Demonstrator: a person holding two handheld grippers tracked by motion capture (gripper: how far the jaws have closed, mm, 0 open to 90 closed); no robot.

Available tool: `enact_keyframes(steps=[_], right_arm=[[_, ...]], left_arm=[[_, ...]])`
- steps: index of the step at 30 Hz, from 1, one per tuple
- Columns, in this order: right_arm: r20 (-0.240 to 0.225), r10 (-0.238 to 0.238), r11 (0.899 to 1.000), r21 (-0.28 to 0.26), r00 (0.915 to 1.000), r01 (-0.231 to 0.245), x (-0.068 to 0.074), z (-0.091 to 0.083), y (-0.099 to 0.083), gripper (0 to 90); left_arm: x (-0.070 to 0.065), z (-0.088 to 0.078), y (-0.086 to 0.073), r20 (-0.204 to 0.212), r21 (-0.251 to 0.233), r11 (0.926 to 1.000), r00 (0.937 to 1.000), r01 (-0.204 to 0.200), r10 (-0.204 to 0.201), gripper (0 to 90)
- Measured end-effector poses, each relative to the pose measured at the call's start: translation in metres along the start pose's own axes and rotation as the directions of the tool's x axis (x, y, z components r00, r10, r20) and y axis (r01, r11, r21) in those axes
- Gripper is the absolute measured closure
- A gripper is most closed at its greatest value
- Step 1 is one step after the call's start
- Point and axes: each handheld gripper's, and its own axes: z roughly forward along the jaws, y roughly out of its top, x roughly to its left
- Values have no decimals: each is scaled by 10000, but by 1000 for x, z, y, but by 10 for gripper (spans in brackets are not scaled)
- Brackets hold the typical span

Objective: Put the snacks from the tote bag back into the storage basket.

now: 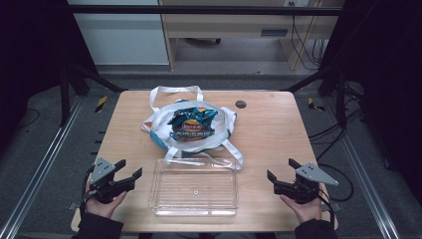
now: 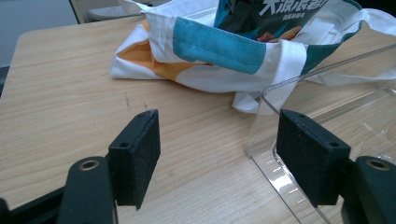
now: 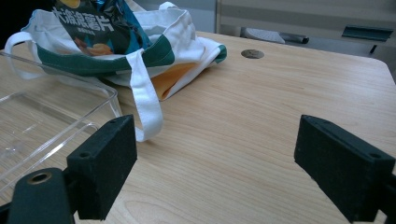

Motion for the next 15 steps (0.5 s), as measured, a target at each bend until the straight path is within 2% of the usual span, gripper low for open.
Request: enact_keyframes(steps=[15], right_arm=[[-93,-76,10000,13,9999,76,1,1,2,133]], left_arm=[[-5,-4,10,127,-389,9992,9999,-69,74,296]])
